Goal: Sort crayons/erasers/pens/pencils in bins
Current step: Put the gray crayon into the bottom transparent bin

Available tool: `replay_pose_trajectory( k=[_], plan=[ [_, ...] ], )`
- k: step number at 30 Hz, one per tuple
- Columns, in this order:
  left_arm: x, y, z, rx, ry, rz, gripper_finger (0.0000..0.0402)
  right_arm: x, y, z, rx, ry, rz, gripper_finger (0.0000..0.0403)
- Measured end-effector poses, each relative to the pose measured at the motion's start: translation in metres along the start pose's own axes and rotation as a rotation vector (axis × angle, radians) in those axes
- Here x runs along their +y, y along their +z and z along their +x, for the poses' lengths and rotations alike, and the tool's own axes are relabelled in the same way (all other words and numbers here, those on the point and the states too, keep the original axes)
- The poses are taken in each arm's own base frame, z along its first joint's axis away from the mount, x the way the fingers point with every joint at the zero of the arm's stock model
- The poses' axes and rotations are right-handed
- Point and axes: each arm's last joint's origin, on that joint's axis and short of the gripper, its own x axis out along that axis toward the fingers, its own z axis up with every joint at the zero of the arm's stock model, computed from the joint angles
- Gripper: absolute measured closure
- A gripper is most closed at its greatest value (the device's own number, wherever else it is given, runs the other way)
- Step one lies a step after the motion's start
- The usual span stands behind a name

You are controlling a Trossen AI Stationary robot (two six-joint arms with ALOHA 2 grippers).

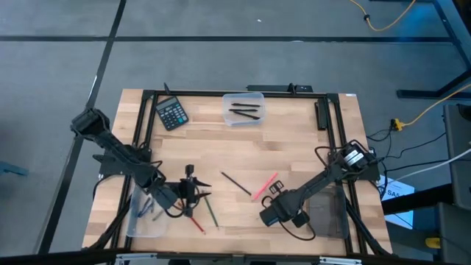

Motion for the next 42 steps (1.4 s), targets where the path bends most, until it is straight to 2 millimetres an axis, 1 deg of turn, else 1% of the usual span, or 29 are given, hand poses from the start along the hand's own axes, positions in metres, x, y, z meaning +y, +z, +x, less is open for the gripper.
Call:
replay_pose_trajectory(
  k=[4, 9, 14, 17, 19, 21, 26, 28, 31, 34, 38, 40, 42],
  plan=[
    [0.005, 0.000, 0.005, 0.007, 0.027, -0.008, 0.0293, 0.000, -0.001, 0.005, -0.018, -0.004, -0.002, 0.0299],
    [0.010, 0.001, 0.008, 0.010, 0.046, -0.018, 0.0293, -0.008, 0.001, 0.006, -0.039, 0.013, 0.031, 0.0299],
    [0.013, 0.001, 0.011, 0.012, 0.062, -0.057, 0.0293, -0.023, 0.006, 0.001, -0.087, 0.032, 0.078, 0.0299],
    [0.018, 0.002, 0.014, 0.014, 0.082, -0.097, 0.0293, -0.033, 0.016, -0.006, -0.183, 0.026, 0.100, 0.0301],
    [0.020, 0.002, 0.016, 0.017, 0.086, -0.103, 0.0293, -0.038, 0.019, -0.007, -0.218, 0.026, 0.111, 0.0309],
    [0.022, 0.002, 0.017, 0.019, 0.089, -0.107, 0.0293, -0.041, 0.019, -0.007, -0.230, 0.032, 0.118, 0.0326],
    [0.026, 0.002, 0.021, 0.022, 0.111, -0.118, 0.0293, -0.046, 0.021, -0.008, -0.254, 0.054, 0.163, 0.0389],
    [0.029, 0.003, 0.023, 0.018, 0.137, -0.150, 0.0293, -0.048, 0.021, -0.009, -0.253, 0.068, 0.178, 0.0395],
    [0.036, 0.003, 0.027, 0.013, 0.171, -0.229, 0.0293, -0.049, 0.021, -0.011, -0.246, 0.067, 0.185, 0.0388],
    [0.041, 0.004, 0.030, 0.011, 0.191, -0.273, 0.0293, -0.051, 0.024, -0.018, -0.242, 0.037, 0.186, 0.0391],
    [0.043, 0.005, 0.032, 0.012, 0.164, -0.288, 0.0293, -0.055, 0.029, -0.039, -0.272, -0.005, 0.170, 0.0397],
    [0.043, 0.007, 0.032, -0.003, 0.161, -0.300, 0.0293, -0.055, 0.028, -0.047, -0.265, -0.003, 0.176, 0.0388],
    [0.043, 0.007, 0.032, -0.006, 0.158, -0.302, 0.0293, -0.054, 0.021, -0.050, -0.198, 0.016, 0.197, 0.0376]
  ],
)
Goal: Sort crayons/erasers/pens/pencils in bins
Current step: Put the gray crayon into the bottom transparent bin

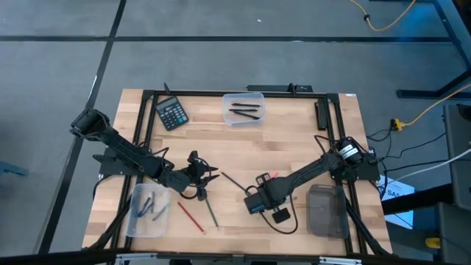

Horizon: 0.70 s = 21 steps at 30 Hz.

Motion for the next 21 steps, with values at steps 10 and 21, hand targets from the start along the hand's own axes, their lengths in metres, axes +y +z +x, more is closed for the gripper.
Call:
replay_pose_trajectory(
  k=[10, 21],
  plan=[
    [0.000, 0.000, 0.000, 0.004, 0.001, 0.011, 0.0293, 0.004, -0.038, 0.040, 0.262, 0.112, 0.129, 0.0335],
    [0.000, 0.000, 0.000, 0.002, 0.004, 0.036, 0.0293, 0.003, -0.055, 0.049, 0.374, 0.031, 0.161, 0.0313]
  ],
)
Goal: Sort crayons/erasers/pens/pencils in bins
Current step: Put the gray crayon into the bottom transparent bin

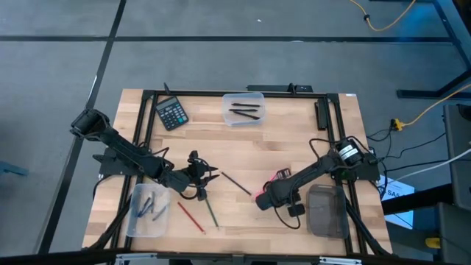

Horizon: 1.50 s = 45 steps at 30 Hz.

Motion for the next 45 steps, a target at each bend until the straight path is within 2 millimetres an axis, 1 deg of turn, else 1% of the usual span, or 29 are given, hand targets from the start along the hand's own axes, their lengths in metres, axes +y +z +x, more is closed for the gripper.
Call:
replay_pose_trajectory(
  k=[1, 3, 5, 7, 10, 13, 15, 17, 20, 22, 25, 29, 33, 40, 45],
  plan=[
    [0.000, 0.000, 0.000, 0.000, 0.000, 0.000, 0.0293, -0.001, -0.002, -0.004, 0.027, -0.017, 0.011, 0.0313],
    [0.000, 0.000, 0.000, -0.001, 0.000, -0.001, 0.0293, -0.001, -0.003, -0.018, 0.011, -0.026, 0.051, 0.0313],
    [0.000, 0.000, 0.000, -0.001, 0.000, -0.002, 0.0293, 0.003, -0.010, -0.030, 0.027, -0.036, 0.138, 0.0313],
    [0.000, 0.000, 0.000, -0.001, 0.000, -0.001, 0.0293, 0.010, -0.013, -0.037, 0.001, -0.036, 0.224, 0.0313],
    [0.000, 0.000, 0.000, 0.000, 0.002, 0.000, 0.0293, 0.027, -0.018, -0.044, -0.067, -0.011, 0.234, 0.0313],
    [0.001, 0.000, 0.001, 0.000, 0.005, -0.002, 0.0293, 0.045, -0.017, -0.042, -0.120, 0.013, 0.174, 0.0313],
    [0.001, 0.000, 0.001, 0.001, 0.003, -0.002, 0.0293, 0.053, -0.017, -0.041, -0.143, 0.019, 0.147, 0.0313],
    [0.000, 0.000, 0.000, 0.002, 0.001, -0.001, 0.0293, 0.058, -0.013, -0.040, -0.183, 0.026, 0.138, 0.0313],
    [0.001, 0.000, 0.000, 0.002, 0.000, -0.002, 0.0293, 0.060, -0.011, -0.037, -0.213, 0.034, 0.136, 0.0313],
    [0.000, 0.000, 0.000, 0.002, 0.000, -0.004, 0.0293, 0.060, -0.008, -0.031, -0.234, 0.032, 0.130, 0.0313],
    [0.001, 0.000, 0.000, 0.003, 0.000, -0.005, 0.0293, 0.058, -0.006, -0.016, -0.250, 0.034, 0.101, 0.0313],
    [0.001, 0.000, 0.001, 0.003, 0.002, 0.001, 0.0293, 0.052, -0.008, -0.001, -0.231, 0.032, 0.093, 0.0312],
    [0.004, 0.000, 0.003, 0.008, 0.023, 0.002, 0.0293, 0.050, -0.011, 0.007, -0.227, 0.038, 0.094, 0.0313],
    [0.008, -0.001, 0.005, 0.031, 0.029, 0.010, 0.0293, 0.049, -0.006, 0.007, -0.279, 0.016, 0.042, 0.0313],
    [0.010, -0.006, 0.005, 0.076, 0.044, 0.052, 0.0293, 0.038, -0.002, 0.004, -0.283, 0.021, -0.005, 0.0318]
  ],
)
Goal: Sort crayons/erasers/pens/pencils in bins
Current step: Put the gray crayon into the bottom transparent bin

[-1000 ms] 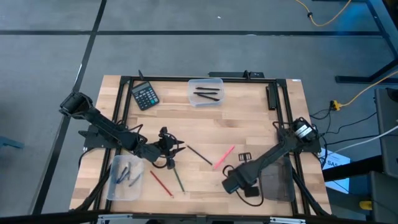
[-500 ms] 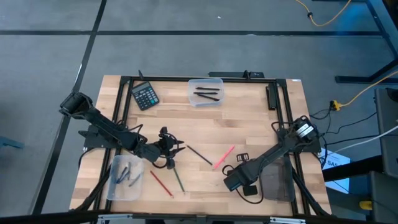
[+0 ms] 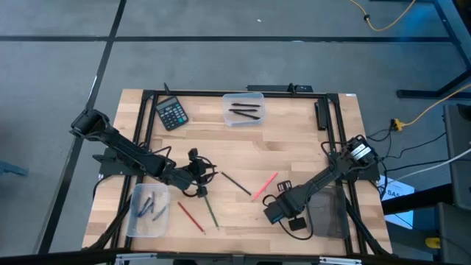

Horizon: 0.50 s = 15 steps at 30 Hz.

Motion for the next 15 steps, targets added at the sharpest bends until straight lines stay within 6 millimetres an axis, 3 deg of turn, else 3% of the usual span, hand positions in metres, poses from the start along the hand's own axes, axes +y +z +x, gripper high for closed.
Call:
replay_pose_trajectory(
  k=[9, 15],
  plan=[
    [0.0031, -0.0075, -0.0001, 0.019, 0.008, 0.012, 0.0293, -0.0080, 0.0022, -0.0023, 0.004, 0.040, 0.018, 0.0382],
    [0.0018, -0.0071, -0.0001, 0.021, -0.030, 0.052, 0.0293, -0.0074, 0.0024, -0.0023, 0.003, 0.046, 0.028, 0.0367]
  ],
)
